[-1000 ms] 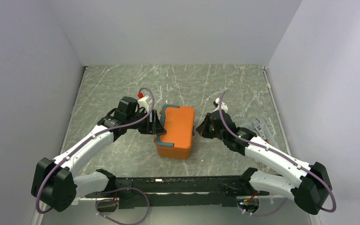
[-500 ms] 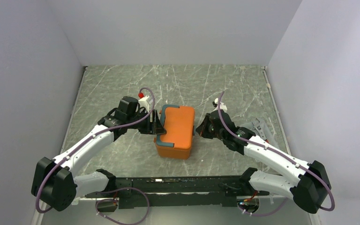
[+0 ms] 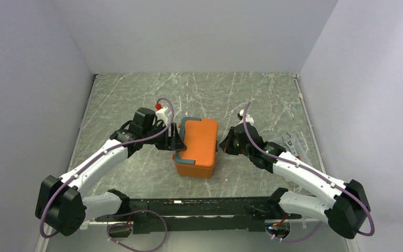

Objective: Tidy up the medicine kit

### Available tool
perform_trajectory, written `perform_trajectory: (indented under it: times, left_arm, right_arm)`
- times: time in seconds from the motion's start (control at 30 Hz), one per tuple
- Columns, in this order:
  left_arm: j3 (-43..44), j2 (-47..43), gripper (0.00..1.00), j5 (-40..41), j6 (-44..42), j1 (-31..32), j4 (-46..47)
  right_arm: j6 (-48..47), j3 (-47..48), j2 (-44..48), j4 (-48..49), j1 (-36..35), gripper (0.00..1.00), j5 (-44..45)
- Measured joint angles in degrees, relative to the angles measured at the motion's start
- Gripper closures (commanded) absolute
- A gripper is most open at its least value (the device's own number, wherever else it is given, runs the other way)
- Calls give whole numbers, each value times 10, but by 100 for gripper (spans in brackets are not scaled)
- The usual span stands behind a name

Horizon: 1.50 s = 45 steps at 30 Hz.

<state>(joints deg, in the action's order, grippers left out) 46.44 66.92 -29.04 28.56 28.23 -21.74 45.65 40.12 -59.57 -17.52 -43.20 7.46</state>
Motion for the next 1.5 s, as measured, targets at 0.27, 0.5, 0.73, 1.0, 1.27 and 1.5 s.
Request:
perform_trajectory:
  times: [0.27,0.5,0.73,1.0,1.27,1.5]
  left_arm:
    - [5,4,38,2,0,2,-3]
    - [5,4,38,5,-1,4,-4]
    - [12,3,38,24,-5,12,-9]
    - [32,-7,35,77,-27,27,-38]
    - [87,-16,21,180,-61,29,-100]
    - [138,-61,1,279,-97,28,-144]
  right_arm:
    - [-6,3,-9,0,0,100,0]
    - [-12,7,-13,-5,1,100,2]
    - [-15,17,-9,-23,-2,89,13]
    - [-22,19,-2,-46,-8,66,35]
    - [-32,19,25,-91,-10,44,80]
    - [-68,42,56,-137,-10,15,134]
